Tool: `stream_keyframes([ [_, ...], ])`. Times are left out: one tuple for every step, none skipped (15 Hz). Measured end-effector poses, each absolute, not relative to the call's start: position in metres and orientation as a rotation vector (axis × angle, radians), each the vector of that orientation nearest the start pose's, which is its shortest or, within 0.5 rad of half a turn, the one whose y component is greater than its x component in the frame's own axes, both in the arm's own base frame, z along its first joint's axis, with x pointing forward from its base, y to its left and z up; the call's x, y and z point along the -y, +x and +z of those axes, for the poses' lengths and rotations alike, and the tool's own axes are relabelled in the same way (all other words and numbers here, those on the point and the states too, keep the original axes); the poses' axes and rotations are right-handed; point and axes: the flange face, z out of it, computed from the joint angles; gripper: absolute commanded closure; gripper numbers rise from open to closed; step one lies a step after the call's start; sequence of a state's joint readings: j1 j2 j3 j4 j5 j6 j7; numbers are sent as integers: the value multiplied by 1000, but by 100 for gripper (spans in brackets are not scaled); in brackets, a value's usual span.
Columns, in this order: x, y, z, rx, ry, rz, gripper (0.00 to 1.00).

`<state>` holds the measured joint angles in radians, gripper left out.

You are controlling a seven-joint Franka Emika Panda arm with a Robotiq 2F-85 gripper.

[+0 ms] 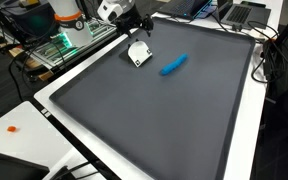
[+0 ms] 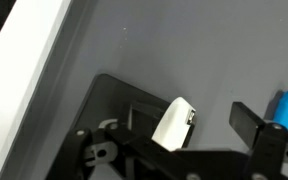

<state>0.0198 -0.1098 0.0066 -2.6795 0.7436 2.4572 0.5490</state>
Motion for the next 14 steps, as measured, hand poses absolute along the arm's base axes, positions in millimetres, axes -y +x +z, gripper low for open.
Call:
stream_keyframes([
  [-11, 400, 258, -1494, -2311, 309, 0],
  [-12, 401, 255, -1512, -2310, 304, 0],
  [-12, 401, 252, -1531, -2307, 300, 0],
  [-13, 402, 249, -1548, -2306, 289, 0],
  [-13, 403, 247, -1564, -2304, 274, 0],
  [-14, 404, 246, -1576, -2305, 256, 0],
  [-14, 405, 245, -1587, -2304, 238, 0],
  [-15, 406, 244, -1597, -2304, 217, 0],
  [-16, 408, 244, -1608, -2301, 198, 0],
  [-17, 409, 244, -1618, -2299, 177, 0],
  [-18, 410, 244, -1627, -2297, 159, 0],
  [-19, 411, 243, -1637, -2295, 140, 0],
  [-20, 412, 243, -1648, -2291, 124, 0],
  [-21, 412, 242, -1658, -2288, 107, 0],
])
